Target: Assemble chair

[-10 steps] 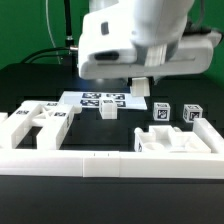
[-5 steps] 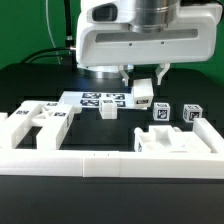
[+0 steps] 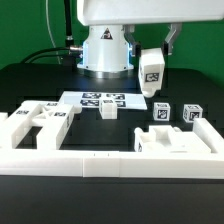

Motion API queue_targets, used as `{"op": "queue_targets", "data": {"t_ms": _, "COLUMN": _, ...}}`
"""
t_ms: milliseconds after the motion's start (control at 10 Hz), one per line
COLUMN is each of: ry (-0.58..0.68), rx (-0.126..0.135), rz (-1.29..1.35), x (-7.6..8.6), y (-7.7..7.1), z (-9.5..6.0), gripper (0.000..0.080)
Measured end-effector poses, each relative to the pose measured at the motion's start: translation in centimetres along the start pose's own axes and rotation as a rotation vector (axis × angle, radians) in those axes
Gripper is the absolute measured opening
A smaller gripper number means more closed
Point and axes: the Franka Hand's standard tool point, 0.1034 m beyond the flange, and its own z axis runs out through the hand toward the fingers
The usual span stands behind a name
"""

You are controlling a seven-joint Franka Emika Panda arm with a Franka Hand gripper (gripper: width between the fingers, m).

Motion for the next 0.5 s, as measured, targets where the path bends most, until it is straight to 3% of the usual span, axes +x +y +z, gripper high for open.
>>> {"op": "queue_targets", "data": {"t_ms": 200, "ry": 0.109, "rx": -0.013, "rz": -0.001, "x": -0.1, "y": 0.2, "z": 0.5, "gripper": 0.0284}}
{"op": "queue_targets", "data": {"t_ms": 300, "ry": 0.235, "rx": -0.026, "rz": -0.024, "x": 1.1, "y": -0.6, "z": 0.5, "gripper": 0.0284}}
{"op": "queue_targets", "data": {"t_ms": 500, "ry": 0.361, "rx": -0.031, "rz": -0.052, "x": 1.9, "y": -2.3, "z": 0.2, "gripper": 0.0284}}
